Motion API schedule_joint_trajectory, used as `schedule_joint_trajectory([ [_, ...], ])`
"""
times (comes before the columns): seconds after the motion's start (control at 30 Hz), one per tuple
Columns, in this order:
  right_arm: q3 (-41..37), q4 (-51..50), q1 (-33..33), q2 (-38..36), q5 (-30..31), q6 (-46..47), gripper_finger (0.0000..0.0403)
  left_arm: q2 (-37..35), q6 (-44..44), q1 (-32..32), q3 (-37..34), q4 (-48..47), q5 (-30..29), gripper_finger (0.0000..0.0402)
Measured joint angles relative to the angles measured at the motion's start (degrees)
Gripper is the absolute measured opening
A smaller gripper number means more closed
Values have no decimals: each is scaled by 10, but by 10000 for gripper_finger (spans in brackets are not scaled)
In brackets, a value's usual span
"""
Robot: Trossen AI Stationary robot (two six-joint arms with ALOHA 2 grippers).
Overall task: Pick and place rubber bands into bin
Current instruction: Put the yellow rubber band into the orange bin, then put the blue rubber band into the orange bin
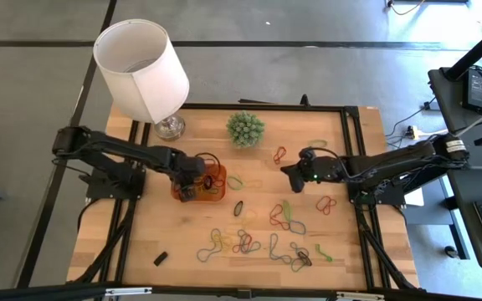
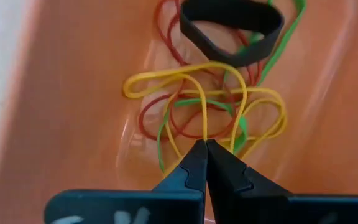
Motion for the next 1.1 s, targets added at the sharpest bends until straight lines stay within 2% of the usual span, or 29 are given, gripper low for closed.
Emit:
schedule_joint_trajectory([
  [0.2,0,14,0,15,-1,1,13,54,33,0,32,0,0,1],
  [0.37,0,20,0,12,-1,1,13,68,60,-5,44,-5,19,6],
  [0.6,0,21,0,12,-2,0,13,68,63,-6,44,-10,28,57],
  [0.83,0,20,0,12,-3,-4,13,64,30,-6,45,-16,26,104],
  [1.1,0,16,0,12,-3,-4,13,54,10,-4,105,-128,3,101],
])
